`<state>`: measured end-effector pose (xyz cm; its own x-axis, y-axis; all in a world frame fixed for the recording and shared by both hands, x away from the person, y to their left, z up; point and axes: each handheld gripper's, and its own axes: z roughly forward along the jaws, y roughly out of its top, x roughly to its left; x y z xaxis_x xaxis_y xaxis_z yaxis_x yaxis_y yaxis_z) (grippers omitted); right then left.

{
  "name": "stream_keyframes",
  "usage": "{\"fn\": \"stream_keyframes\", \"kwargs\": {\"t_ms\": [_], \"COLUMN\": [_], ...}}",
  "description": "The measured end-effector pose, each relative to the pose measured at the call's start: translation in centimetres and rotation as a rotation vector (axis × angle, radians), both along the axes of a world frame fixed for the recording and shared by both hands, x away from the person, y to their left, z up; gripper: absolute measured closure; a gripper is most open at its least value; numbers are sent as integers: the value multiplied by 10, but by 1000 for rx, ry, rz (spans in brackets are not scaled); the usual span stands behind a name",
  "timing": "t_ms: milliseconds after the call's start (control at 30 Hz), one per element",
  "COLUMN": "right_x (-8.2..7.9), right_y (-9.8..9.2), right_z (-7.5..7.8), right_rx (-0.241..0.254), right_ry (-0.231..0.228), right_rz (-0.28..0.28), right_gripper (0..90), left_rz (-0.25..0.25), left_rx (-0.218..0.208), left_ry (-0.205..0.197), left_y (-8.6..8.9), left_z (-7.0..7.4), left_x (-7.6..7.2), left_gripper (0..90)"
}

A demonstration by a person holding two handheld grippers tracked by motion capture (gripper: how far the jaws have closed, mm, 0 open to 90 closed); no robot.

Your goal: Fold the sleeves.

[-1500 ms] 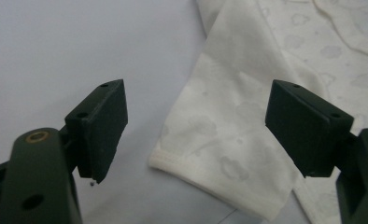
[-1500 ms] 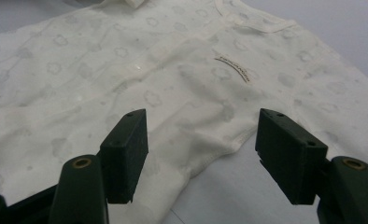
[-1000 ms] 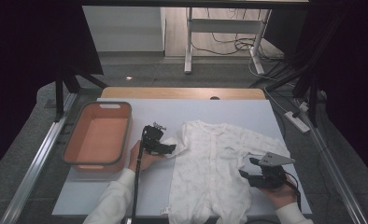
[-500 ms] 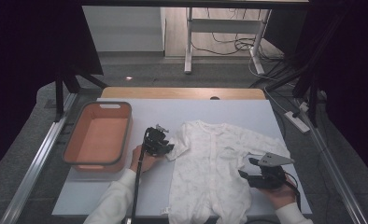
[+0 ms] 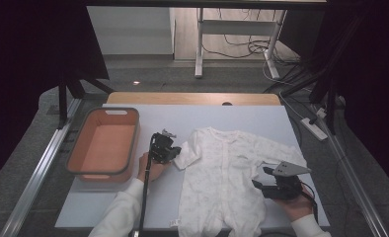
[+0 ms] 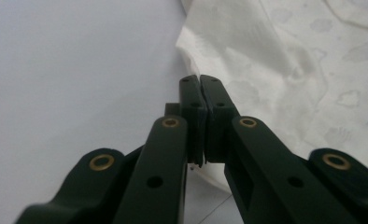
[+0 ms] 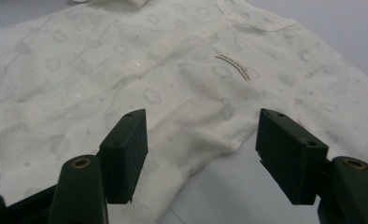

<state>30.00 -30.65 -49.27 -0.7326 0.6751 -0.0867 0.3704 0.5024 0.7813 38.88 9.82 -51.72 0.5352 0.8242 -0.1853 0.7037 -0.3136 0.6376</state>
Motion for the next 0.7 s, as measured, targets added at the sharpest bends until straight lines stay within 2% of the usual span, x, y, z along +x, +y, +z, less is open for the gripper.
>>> {"fn": "stream_keyframes", "kwargs": {"t_ms": [167,300,600,700], "right_x": [1,1,2,2], "right_y": [1,0,0,0], "right_z": [-1,-1,-1,-2], "right_rx": [-2,2,3,2], "right_ry": [2,2,10,9], "right_rz": [4,2,0,0], "right_gripper": [341,339,333,333], "left_rz": [3,20,6,-1], "left_rx": [-55,-75,-131,-136], "left_ry": [-21,-51,-59,-62], "left_y": [3,5,6,4], "left_z": [9,18,25,27], "left_x": [-2,-4,-7,-8], "left_gripper": [876,876,876,877]}}
